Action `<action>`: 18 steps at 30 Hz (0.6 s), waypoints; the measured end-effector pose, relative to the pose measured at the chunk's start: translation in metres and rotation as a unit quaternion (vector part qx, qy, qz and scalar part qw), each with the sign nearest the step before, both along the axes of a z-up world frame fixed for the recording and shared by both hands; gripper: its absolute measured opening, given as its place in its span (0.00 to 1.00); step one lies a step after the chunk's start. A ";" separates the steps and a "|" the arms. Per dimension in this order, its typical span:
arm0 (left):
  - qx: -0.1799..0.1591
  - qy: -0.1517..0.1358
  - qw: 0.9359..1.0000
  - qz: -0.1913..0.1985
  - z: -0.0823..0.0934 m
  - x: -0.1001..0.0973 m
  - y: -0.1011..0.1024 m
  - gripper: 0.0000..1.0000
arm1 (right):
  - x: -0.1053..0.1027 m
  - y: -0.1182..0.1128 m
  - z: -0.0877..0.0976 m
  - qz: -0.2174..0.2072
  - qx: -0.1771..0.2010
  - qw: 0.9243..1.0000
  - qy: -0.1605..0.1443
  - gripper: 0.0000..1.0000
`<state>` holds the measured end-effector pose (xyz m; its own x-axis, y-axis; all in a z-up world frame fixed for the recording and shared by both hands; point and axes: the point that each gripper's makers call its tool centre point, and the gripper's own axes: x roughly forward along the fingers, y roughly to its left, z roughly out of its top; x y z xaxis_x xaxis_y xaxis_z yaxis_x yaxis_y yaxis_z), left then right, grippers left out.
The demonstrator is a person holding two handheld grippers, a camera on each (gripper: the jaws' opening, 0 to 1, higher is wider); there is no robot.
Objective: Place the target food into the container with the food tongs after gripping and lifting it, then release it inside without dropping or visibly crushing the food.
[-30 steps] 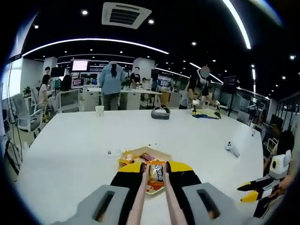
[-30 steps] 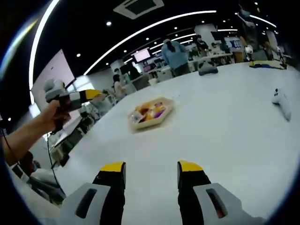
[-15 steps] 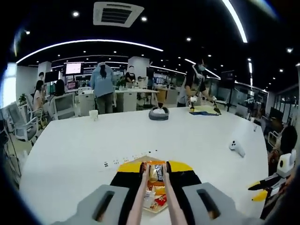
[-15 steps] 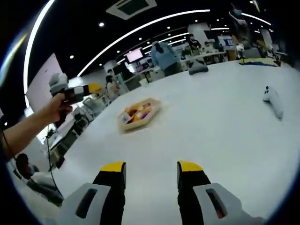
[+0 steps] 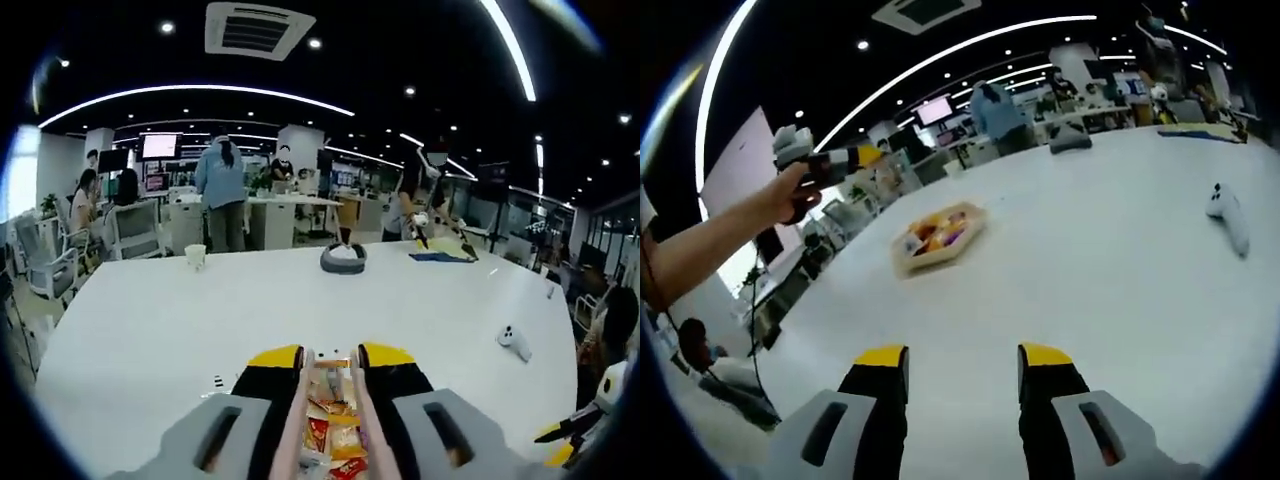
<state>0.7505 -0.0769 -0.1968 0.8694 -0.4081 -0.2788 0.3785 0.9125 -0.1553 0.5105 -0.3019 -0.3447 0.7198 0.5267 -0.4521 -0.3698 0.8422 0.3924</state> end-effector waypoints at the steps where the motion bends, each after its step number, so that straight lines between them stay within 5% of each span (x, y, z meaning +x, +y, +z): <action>1: -0.021 0.013 1.000 0.003 -0.001 0.001 -0.002 0.22 | 0.001 -0.001 0.000 -0.002 0.001 1.000 -0.001 0.43; 18: -0.048 0.024 0.998 0.025 -0.003 -0.005 0.023 0.25 | 0.006 0.002 -0.001 -0.008 0.004 1.000 -0.002 0.44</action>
<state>0.7460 -0.0540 -0.1998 0.8757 -0.3918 -0.2823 0.3237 0.9101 -0.2588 0.5161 -0.3004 -0.3460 0.7300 0.5188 -0.4450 -0.3580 0.8448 0.3976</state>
